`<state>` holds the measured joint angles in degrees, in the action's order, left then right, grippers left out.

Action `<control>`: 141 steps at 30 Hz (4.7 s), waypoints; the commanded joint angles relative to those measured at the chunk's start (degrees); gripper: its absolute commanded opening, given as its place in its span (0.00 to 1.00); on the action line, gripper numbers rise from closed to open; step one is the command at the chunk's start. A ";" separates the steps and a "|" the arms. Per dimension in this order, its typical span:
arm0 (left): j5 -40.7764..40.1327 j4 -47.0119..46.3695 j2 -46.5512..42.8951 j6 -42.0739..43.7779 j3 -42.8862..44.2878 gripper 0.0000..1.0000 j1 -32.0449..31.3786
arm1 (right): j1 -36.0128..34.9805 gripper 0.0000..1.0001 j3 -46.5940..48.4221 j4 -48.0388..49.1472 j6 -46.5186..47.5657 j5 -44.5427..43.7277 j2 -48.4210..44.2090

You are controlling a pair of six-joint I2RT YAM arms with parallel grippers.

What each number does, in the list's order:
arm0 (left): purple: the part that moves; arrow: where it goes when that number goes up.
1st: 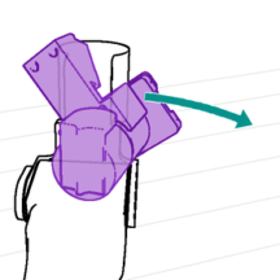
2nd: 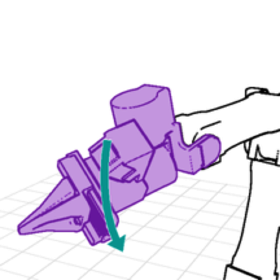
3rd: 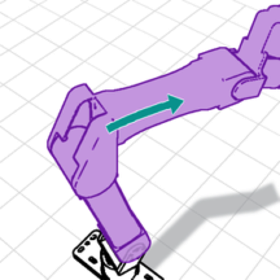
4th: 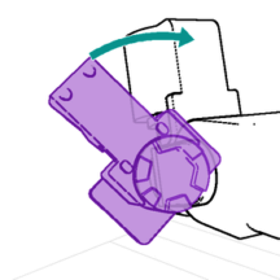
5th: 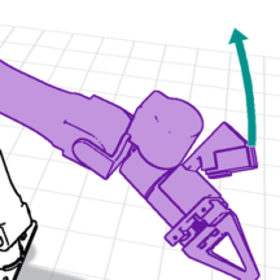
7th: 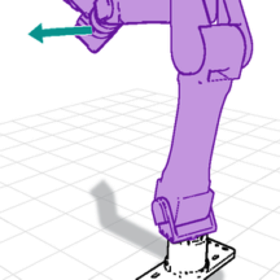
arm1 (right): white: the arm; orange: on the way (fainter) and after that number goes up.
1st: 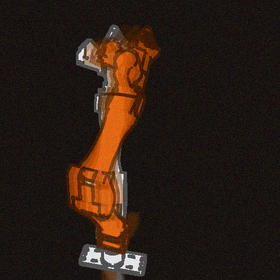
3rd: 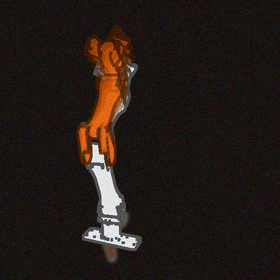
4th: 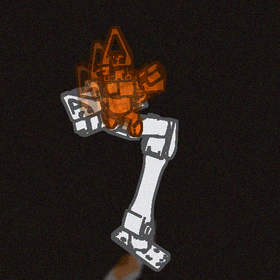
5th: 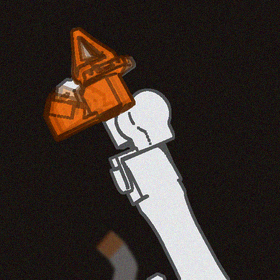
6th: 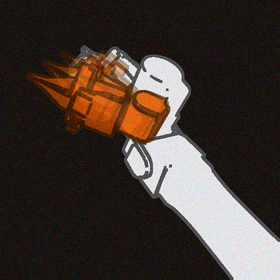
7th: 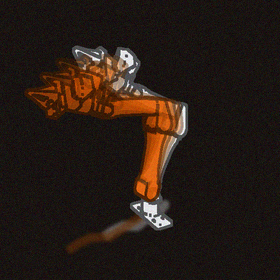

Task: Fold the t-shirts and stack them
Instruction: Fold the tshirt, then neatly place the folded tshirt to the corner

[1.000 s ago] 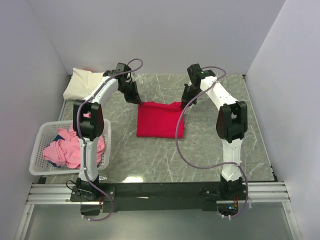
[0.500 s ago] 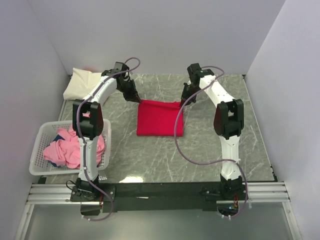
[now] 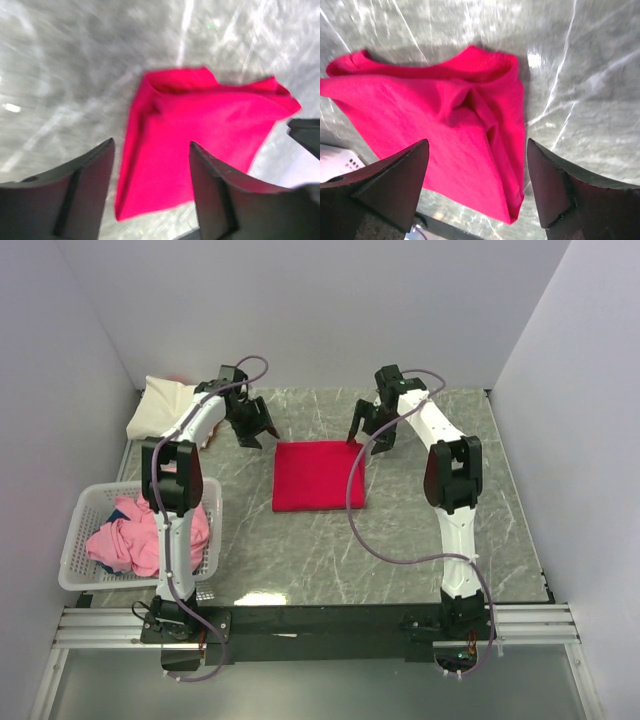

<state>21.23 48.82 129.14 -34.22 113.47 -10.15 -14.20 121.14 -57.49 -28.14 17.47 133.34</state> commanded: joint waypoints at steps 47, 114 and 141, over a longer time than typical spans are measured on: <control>14.80 -46.96 -22.00 -4.80 -53.08 0.74 1.54 | -6.02 0.66 -30.61 12.23 0.10 1.69 -9.50; -9.98 -29.85 -3.89 3.88 -31.75 0.00 -14.12 | -6.02 0.82 -33.25 10.57 2.30 0.11 -16.18; -38.64 -2.24 3.40 44.41 15.20 0.00 -2.33 | -4.61 0.85 -29.91 2.65 7.57 0.10 -19.43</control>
<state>-13.82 45.67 133.38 4.73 124.25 -13.82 -19.44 89.25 -53.15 -21.85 17.28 115.74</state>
